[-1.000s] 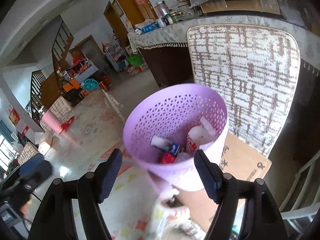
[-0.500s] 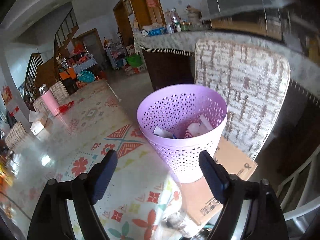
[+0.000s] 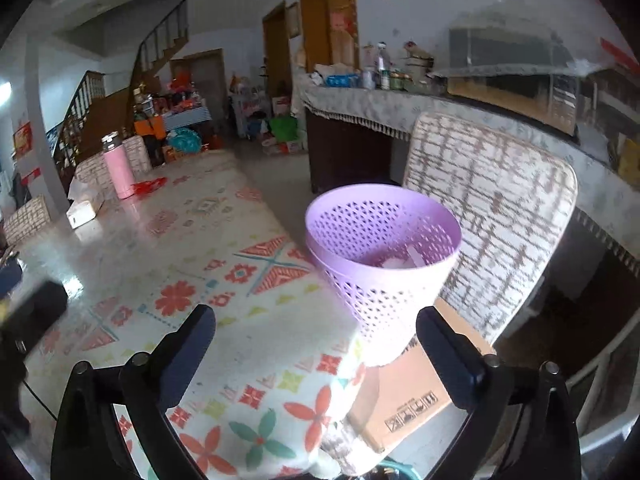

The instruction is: Collect trash

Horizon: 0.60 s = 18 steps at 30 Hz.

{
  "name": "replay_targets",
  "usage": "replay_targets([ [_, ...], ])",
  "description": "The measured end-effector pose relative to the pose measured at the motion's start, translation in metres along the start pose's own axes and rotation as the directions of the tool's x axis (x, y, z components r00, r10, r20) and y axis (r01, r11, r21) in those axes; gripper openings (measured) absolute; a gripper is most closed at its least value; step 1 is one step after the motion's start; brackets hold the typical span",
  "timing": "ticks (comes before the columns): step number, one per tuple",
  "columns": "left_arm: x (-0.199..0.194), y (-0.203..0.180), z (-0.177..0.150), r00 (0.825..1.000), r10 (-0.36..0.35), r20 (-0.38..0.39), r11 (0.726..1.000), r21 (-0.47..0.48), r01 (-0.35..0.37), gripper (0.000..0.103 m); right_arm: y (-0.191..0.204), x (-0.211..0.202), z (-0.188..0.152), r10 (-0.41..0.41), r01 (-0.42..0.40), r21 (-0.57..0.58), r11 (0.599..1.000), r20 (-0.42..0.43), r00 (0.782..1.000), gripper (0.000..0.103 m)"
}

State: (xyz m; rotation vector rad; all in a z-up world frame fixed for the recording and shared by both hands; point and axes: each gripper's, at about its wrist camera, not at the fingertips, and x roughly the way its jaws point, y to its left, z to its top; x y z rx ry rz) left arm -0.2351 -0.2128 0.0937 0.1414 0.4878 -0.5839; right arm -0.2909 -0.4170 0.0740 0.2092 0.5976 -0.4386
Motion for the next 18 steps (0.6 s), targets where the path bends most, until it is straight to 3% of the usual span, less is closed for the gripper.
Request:
replay_targets([
  [7,0.012,-0.008,-0.016,0.997,-0.039,-0.074,0.999,-0.014,0.038,0.101,-0.025,-0.004,-0.011,-0.042,0.043,0.052,0.998,-0.024,0.999,0.102],
  [18,0.023,-0.012,-0.031,0.988,-0.052,-0.146,0.999,-0.009,0.052,0.101,-0.021,0.001,-0.027,-0.038,0.040,0.029,0.999,-0.060,0.997,0.102],
])
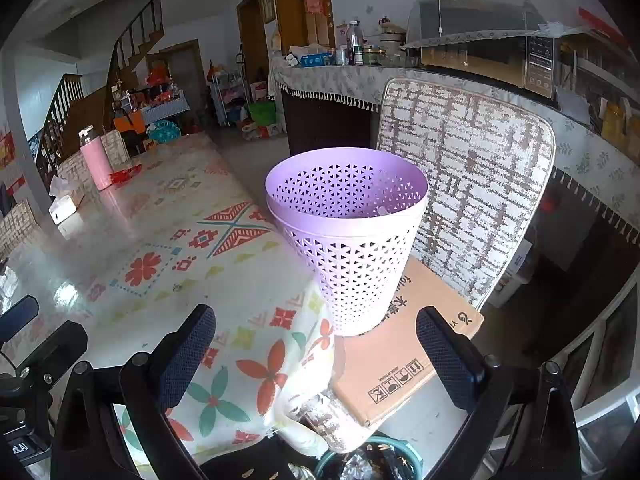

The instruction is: Collect trash

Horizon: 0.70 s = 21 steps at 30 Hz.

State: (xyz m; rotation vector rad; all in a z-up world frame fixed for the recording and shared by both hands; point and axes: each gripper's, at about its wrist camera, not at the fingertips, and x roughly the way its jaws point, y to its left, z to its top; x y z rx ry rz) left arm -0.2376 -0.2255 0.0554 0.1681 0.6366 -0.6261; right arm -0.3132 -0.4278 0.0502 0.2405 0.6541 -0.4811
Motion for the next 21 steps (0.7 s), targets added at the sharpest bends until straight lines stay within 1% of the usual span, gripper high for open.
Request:
replay_targets([
  [9,0.0025,0.0013,-0.0042,1.000,-0.013,-0.016,1.000,-0.001,0.013,0.102,0.0027,-0.0008,-0.0034,0.002,-0.002,-0.003,1.000,0.001,1.000,0.102],
  [21,0.0085,0.0027,-0.0068,0.999,-0.015,-0.038,1.000,-0.009,0.015,0.101,0.0001,0.0035,-0.0084,-0.013,0.013,0.002,1.000,-0.022,1.000,0.102],
])
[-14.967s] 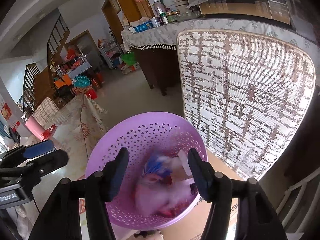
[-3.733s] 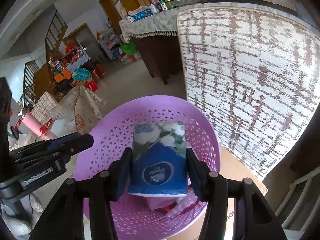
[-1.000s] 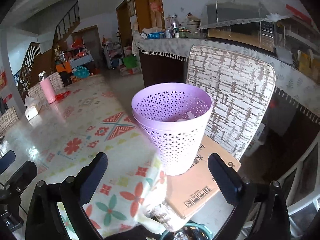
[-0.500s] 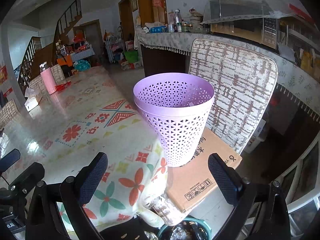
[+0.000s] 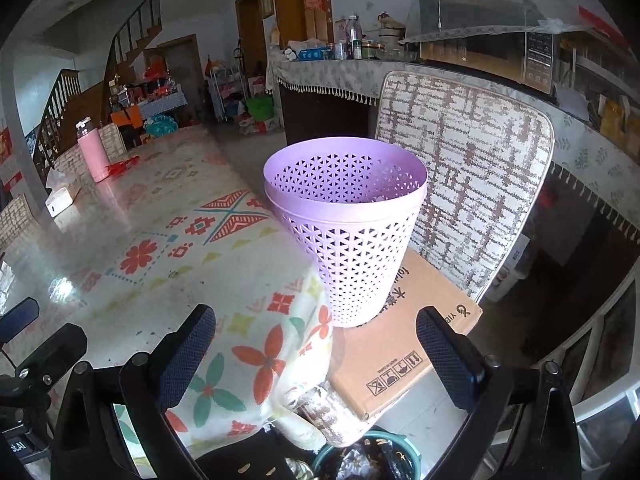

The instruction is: Collect trash

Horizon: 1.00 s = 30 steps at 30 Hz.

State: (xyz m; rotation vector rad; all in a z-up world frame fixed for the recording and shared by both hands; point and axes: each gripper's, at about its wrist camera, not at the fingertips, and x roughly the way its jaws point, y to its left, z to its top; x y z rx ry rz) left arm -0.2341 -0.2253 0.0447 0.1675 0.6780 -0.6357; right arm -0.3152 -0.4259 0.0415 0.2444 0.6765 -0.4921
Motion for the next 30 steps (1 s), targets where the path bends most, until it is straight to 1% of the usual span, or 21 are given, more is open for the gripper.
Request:
replay_targets([
  [8,0.005,0.000,0.000,1.000,0.001,-0.019,1.000,-0.001,-0.001,0.101,-0.001,0.004,-0.001,0.003,-0.003,0.000,1.000,-0.013,1.000,0.102],
  [20,0.005,0.002,-0.002,1.000,0.010,-0.030,1.000,0.000,-0.010,0.101,0.001,0.003,-0.001,0.004,-0.004,-0.005,1.000,-0.008,1.000,0.102],
  [25,0.003,0.003,-0.004,1.000,0.011,-0.026,1.000,0.001,-0.011,0.101,0.002,-0.004,-0.002,0.014,-0.014,-0.008,1.000,0.003,1.000,0.102],
  [30,-0.009,0.001,-0.009,1.000,0.018,-0.012,1.000,-0.001,-0.018,0.101,0.001,-0.017,-0.007,0.024,-0.024,-0.008,1.000,0.026,0.999,0.102],
])
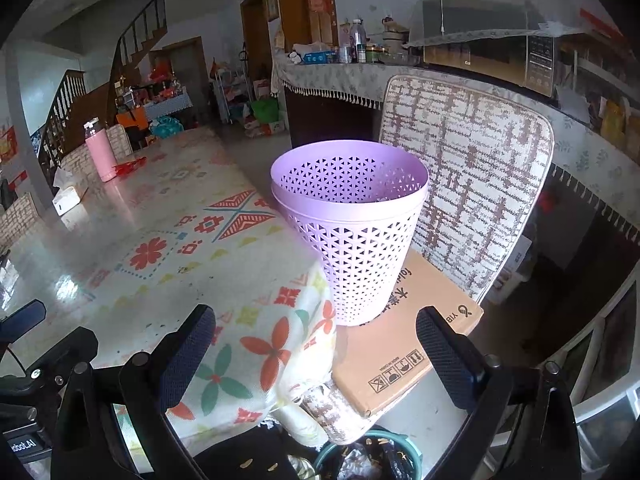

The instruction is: Collect trash

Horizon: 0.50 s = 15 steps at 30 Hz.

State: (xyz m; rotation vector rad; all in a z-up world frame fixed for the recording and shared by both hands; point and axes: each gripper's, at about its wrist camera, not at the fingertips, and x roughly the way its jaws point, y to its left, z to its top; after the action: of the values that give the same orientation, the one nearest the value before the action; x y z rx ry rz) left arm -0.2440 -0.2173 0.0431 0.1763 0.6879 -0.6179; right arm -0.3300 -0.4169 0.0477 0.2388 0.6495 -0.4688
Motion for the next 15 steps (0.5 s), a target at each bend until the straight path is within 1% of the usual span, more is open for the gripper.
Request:
replay_targets([
  [5,-0.022,-0.006,-0.007,1.000,0.010,0.026,1.000,0.003,-0.010,0.101,-0.003,-0.019,-0.008,0.013,-0.013,0.011,1.000,0.028,1.000,0.102],
  [8,-0.036,-0.014,-0.011,0.998,0.026,0.052,1.000,0.013,-0.027,0.101,-0.007,-0.038,-0.014,0.020,-0.021,0.012,1.000,0.069,0.997,0.102],
  [12,-0.052,-0.029,-0.018,0.997,0.046,0.070,0.998,0.039,-0.049,0.101,-0.015,-0.060,-0.024,0.010,-0.011,0.008,1.000,0.126,0.992,0.102],
  [15,-0.063,-0.040,-0.022,0.995,0.050,0.084,0.996,0.068,-0.056,0.101,-0.023,-0.071,-0.028,-0.006,0.004,0.009,1.000,0.153,0.988,0.103],
])
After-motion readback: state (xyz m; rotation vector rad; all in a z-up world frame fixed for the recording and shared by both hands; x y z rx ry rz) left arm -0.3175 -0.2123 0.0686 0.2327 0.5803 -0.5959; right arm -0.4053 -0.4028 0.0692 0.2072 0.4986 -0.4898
